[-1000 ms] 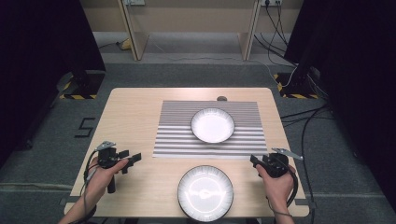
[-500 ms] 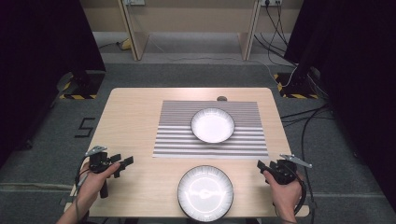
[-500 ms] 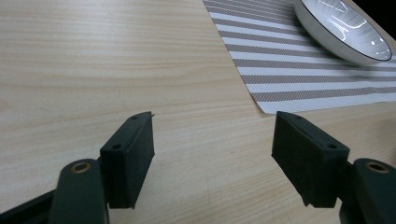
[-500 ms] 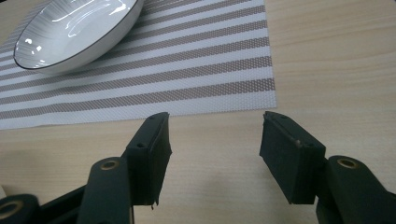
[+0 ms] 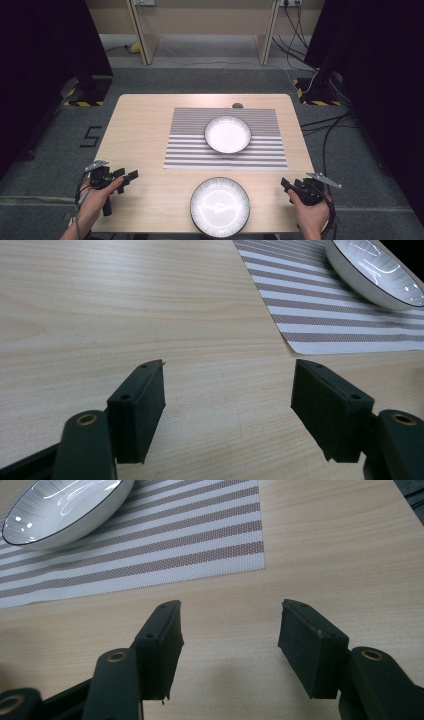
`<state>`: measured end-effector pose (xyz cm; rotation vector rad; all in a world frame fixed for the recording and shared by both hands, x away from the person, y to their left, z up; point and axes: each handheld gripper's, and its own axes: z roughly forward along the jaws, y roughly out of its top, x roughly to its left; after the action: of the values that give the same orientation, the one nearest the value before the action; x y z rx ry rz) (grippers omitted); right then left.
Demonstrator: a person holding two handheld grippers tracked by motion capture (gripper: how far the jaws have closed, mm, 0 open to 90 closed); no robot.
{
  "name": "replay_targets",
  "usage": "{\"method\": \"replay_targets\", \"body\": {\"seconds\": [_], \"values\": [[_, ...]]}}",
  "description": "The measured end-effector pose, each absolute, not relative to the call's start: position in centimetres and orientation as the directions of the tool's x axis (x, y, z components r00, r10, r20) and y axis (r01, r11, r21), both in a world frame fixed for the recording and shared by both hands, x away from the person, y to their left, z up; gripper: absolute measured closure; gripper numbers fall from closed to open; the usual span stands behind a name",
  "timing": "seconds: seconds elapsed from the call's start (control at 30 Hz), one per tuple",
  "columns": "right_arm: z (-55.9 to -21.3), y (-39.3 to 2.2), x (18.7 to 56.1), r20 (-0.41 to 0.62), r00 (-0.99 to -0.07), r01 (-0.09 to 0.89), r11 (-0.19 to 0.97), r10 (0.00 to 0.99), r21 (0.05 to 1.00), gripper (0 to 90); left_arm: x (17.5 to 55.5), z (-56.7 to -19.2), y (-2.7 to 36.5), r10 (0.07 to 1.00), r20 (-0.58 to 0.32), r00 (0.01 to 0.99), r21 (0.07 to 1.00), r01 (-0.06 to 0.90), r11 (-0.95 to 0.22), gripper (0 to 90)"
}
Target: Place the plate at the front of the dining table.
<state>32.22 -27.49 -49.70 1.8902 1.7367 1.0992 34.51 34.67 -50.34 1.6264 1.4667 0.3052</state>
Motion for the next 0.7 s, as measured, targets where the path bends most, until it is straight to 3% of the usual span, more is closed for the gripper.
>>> {"method": "replay_targets", "body": {"seconds": [0.7], "values": [[-50.0, -29.0, 30.6, 0.305, -0.011, 0.671, -0.219, 0.952, 0.708, 42.6, 32.6, -50.5, 37.5, 0.902, -0.369, 0.226, 0.746, 0.651, 0.142, 28.7]]}}
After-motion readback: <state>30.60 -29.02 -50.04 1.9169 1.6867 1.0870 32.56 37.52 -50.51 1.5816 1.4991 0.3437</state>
